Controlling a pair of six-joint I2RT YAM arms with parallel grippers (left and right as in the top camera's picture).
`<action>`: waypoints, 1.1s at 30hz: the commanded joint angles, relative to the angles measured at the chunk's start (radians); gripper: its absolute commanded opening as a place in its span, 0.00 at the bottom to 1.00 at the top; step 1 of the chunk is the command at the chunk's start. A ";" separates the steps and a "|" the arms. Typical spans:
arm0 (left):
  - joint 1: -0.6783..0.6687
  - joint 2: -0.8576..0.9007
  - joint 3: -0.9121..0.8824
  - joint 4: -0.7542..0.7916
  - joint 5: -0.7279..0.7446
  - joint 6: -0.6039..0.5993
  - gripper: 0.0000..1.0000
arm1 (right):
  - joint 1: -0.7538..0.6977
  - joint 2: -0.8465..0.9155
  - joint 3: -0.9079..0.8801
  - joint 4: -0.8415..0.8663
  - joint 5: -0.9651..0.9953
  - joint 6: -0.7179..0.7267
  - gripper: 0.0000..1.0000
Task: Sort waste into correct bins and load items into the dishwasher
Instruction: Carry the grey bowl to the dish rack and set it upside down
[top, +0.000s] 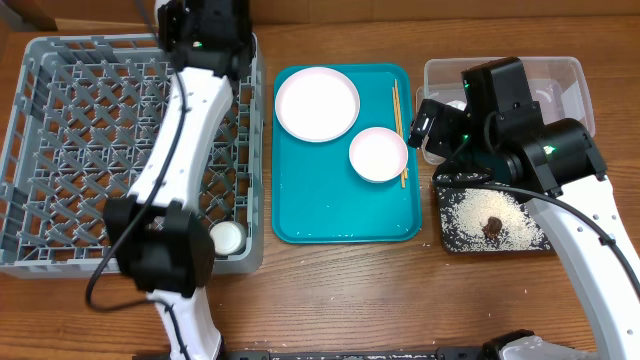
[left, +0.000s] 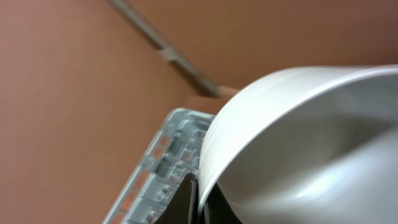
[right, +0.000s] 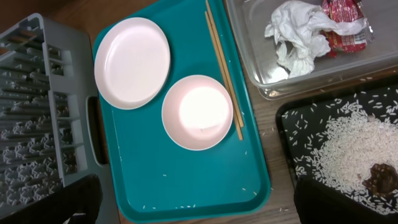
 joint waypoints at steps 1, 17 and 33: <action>-0.007 0.104 -0.003 0.064 -0.301 0.008 0.04 | -0.003 -0.001 -0.005 0.005 0.013 -0.001 1.00; -0.004 0.285 -0.004 0.164 -0.486 -0.037 0.04 | -0.003 -0.001 -0.005 0.005 0.013 -0.001 1.00; 0.000 0.295 -0.004 0.170 -0.340 -0.138 0.04 | -0.003 -0.001 -0.005 0.005 0.013 -0.001 1.00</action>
